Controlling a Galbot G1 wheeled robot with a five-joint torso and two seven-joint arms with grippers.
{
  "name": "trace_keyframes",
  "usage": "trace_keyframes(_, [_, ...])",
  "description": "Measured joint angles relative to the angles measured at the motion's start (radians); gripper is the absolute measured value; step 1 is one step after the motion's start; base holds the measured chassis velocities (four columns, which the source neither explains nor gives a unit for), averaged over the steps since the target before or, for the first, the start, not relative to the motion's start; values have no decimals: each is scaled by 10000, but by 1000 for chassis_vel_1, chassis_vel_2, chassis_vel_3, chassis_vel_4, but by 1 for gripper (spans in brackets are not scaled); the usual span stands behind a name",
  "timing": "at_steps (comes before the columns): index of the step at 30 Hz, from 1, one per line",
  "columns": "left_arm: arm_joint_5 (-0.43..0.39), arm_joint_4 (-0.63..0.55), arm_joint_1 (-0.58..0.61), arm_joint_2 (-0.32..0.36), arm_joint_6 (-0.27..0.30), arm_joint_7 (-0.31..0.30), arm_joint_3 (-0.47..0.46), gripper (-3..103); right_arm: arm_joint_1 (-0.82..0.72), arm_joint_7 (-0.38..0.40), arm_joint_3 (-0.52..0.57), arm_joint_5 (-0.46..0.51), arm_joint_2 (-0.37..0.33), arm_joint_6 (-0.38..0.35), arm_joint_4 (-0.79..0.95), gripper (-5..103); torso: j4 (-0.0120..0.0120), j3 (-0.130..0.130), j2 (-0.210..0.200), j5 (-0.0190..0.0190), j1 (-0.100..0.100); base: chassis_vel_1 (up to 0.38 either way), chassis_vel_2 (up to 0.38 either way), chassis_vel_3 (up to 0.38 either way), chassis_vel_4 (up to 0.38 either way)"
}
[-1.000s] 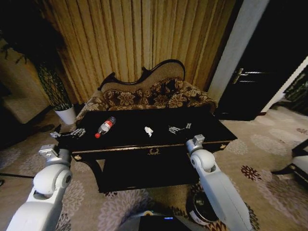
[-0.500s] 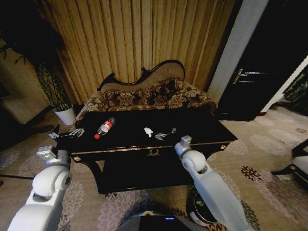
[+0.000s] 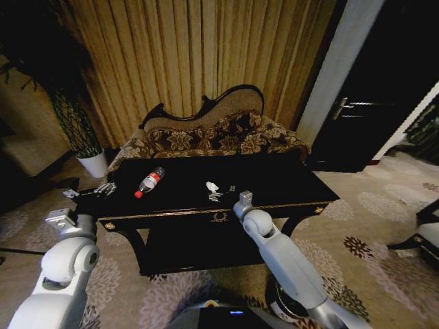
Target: Move to the front of the table and place the trash on the table into the trash bin.
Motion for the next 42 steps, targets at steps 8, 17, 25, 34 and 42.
trace_keyframes(8, [14, -26, 42, -91, -20, -2, -19, 100, -102, 0, 30, -7, -56, 46, 58, 75, 1, 0, 0, 0, 0, 0, 0, 0, 0])
trace_keyframes(17, [26, -132, 192, -125, -50, 7, -223, 100, -145, 0, -41, -37, -234, 63, 221, 47, 1, 0, 1, 0, 0, 0, 0, 0, 0])
trace_keyframes(25, [23, -170, 295, -105, -188, 24, -381, 100, -260, 0, -15, -84, -288, 165, 302, 20, 1, -1, 0, 1, 0, 0, 0, 0, 0])
trace_keyframes(34, [18, -182, 278, -117, -251, 47, -359, 100, -427, 0, 128, -166, -350, 290, 420, 1, 0, -1, 0, 1, 0, 0, 0, 0, 0])
trace_keyframes(42, [17, -152, 239, -150, -303, 53, -320, 100, -362, 0, 531, -111, -207, 826, 476, 0, 2, -1, 0, 1, 0, 0, 0, 0, 0])
